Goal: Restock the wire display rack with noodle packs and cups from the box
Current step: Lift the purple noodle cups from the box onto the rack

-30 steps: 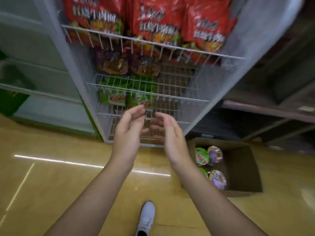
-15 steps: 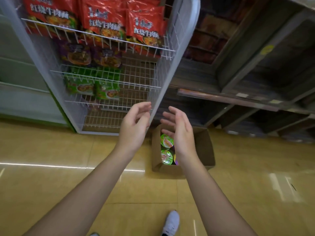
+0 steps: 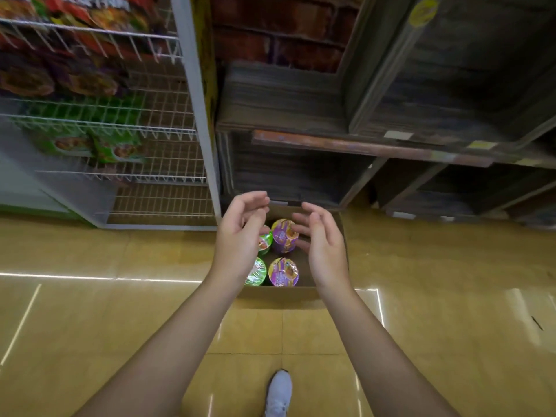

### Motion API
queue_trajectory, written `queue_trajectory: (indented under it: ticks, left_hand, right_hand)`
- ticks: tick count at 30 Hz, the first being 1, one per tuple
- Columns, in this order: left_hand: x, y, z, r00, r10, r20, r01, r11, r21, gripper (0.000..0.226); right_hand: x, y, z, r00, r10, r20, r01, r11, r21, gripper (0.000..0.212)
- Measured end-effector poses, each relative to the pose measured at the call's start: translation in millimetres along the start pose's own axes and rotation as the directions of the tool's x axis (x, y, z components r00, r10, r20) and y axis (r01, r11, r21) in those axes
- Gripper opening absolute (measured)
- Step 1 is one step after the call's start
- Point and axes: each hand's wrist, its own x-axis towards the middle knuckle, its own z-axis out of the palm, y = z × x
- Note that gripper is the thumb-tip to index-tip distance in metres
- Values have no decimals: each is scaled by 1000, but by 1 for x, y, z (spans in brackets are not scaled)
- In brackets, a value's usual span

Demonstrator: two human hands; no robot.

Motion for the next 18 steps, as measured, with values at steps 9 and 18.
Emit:
queue_trajectory:
  ticks: [9,18]
  left_hand:
    - [97,-151,32,994,-108,-16,109,985,135,30]
    - [231,-434,60,921,-336,197,175,809,560,18]
  right_hand:
    - [112,147,-1,991,127,39,-127,992,2,26]
    - [249,410,17,980,152,125,-139,984,-108,23]
